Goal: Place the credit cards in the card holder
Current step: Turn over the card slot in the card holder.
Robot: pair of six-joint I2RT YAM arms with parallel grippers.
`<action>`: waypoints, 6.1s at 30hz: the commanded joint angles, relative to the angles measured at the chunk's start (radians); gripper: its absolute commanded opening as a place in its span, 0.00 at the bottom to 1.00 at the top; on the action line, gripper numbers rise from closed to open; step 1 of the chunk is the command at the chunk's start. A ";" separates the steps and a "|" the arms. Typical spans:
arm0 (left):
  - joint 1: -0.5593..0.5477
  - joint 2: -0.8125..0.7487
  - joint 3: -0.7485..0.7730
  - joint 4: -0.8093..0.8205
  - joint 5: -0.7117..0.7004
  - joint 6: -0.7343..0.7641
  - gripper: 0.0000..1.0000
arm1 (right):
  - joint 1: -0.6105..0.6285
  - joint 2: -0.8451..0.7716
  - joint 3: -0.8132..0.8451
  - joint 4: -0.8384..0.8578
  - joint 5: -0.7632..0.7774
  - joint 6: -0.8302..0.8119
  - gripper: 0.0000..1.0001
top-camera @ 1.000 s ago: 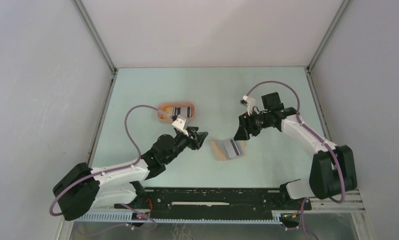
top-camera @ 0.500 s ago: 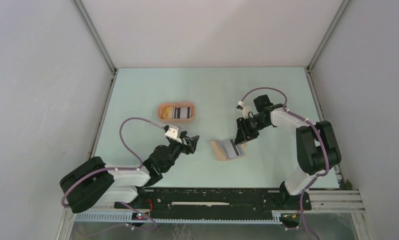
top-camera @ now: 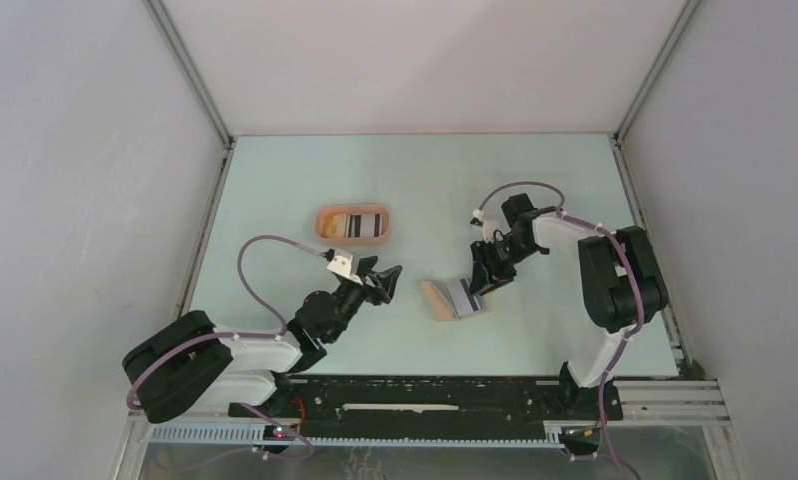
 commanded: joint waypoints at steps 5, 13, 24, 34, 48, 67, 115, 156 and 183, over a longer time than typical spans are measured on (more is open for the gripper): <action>-0.003 0.013 -0.006 0.060 0.013 0.007 0.68 | 0.013 0.044 0.054 -0.028 -0.012 0.006 0.50; -0.003 0.019 -0.004 0.063 0.019 0.008 0.68 | 0.014 0.034 0.069 -0.048 -0.066 -0.005 0.45; -0.003 0.024 -0.005 0.069 0.035 0.011 0.68 | 0.010 0.007 0.074 -0.063 -0.194 -0.019 0.42; -0.004 0.023 -0.014 0.092 0.048 0.012 0.68 | 0.034 -0.009 0.088 -0.055 -0.382 -0.016 0.41; -0.003 -0.354 -0.056 -0.214 0.147 -0.126 0.65 | 0.245 0.056 0.134 0.002 -0.313 0.032 0.45; -0.021 0.062 0.147 -0.193 0.389 -0.344 0.54 | 0.138 -0.110 0.138 -0.145 0.042 -0.131 0.47; -0.066 0.520 0.304 -0.113 0.354 -0.402 0.50 | 0.094 0.174 0.158 -0.152 -0.027 -0.074 0.54; -0.064 0.549 0.323 -0.121 0.369 -0.399 0.49 | 0.045 0.198 0.156 -0.140 -0.215 -0.029 0.52; -0.063 0.557 0.336 -0.144 0.365 -0.403 0.49 | 0.039 0.150 0.133 -0.084 -0.080 0.030 0.55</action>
